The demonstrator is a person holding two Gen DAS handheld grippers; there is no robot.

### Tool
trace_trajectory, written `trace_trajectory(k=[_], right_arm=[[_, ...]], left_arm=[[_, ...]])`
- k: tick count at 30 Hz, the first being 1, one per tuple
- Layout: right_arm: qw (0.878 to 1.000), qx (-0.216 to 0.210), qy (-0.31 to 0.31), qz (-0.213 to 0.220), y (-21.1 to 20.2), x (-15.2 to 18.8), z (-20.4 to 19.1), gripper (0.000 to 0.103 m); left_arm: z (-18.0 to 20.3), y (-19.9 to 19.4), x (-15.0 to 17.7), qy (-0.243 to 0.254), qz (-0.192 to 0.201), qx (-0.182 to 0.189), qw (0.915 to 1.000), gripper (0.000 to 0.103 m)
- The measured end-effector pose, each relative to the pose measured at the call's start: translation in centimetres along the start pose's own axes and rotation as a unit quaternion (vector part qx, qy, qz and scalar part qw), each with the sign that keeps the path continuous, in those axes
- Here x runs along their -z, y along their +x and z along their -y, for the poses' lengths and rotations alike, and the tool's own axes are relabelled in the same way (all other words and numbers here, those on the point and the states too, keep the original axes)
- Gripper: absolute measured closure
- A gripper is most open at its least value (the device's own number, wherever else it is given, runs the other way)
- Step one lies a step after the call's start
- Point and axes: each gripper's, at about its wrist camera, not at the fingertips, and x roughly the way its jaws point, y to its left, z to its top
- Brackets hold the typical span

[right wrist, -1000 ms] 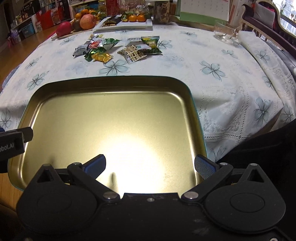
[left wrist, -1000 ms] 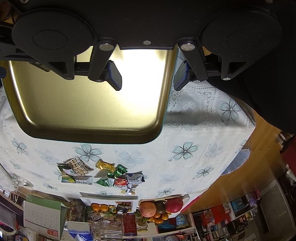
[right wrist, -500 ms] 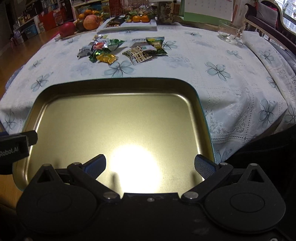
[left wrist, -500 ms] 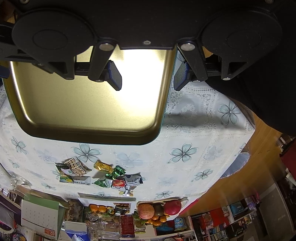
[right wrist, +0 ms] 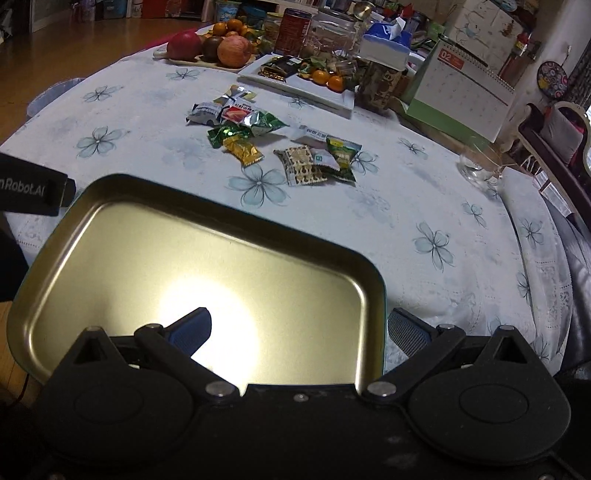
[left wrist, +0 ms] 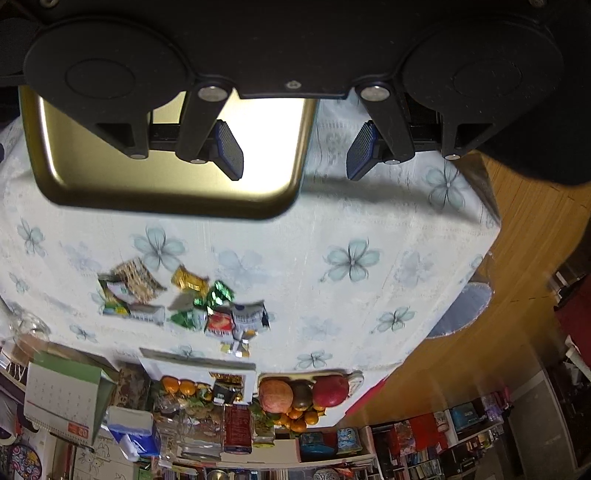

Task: Organize snacks
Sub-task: 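Move both tools from above the gold tray toward the snack pile, then grasp the white snack packet with left tool while right tool grasps green Garlic packet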

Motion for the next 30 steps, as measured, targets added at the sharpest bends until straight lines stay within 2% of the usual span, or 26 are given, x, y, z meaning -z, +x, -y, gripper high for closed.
trace_trajectory(k=[2,4,7,9,11,15,18,24,27,30], right_arm=[[1.0,0.012,-0.003,0.012,0.2,-1.9,0.2,0.0],[1.0,0.005,0.006,0.025,0.3,-3.7,0.8,0.0],[0.997,-0.043,0.056,-0.009,1.9,-6.9,3.0,0.0],[0.993,-0.075,0.09,-0.024,3.3,-8.6,4.6,0.006],[0.99,-0.07,0.119,-0.021,4.6,-10.1,5.9,0.015],[0.988,-0.047,0.145,-0.009,7.1,-13.0,8.0,0.016],[0.987,-0.037,0.157,-0.017,9.3,-15.2,9.1,0.016],[0.985,-0.023,0.174,-0.005,12.4,-19.1,10.9,0.016],[0.979,-0.045,0.198,-0.028,14.4,-20.3,11.5,0.017],[0.971,-0.06,0.227,-0.055,16.6,-20.2,11.9,0.024]], left_arm=[[-0.3,0.2,-1.9,-0.003,0.011,0.0,0.9999,0.039],[-0.4,0.5,-3.6,-0.002,0.022,-0.002,0.9998,0.039],[-0.4,1.4,-6.2,0.002,0.036,-0.008,0.9993,0.039],[-0.3,2.3,-7.7,0.009,0.043,-0.01,0.999,0.039],[-0.1,3.2,-9.1,0.015,0.05,-0.011,0.9986,0.039],[0.1,5.2,-11.9,0.017,0.056,-0.002,0.9983,0.038],[0.4,7.1,-13.8,0.014,0.044,0.004,0.9989,0.038],[1.5,11.0,-16.7,0.021,0.016,0.019,0.9995,0.038],[1.6,12.7,-17.6,0.01,-0.006,0.042,0.999,0.038],[1.8,14.5,-18.4,0.01,-0.037,0.063,0.9973,0.039]])
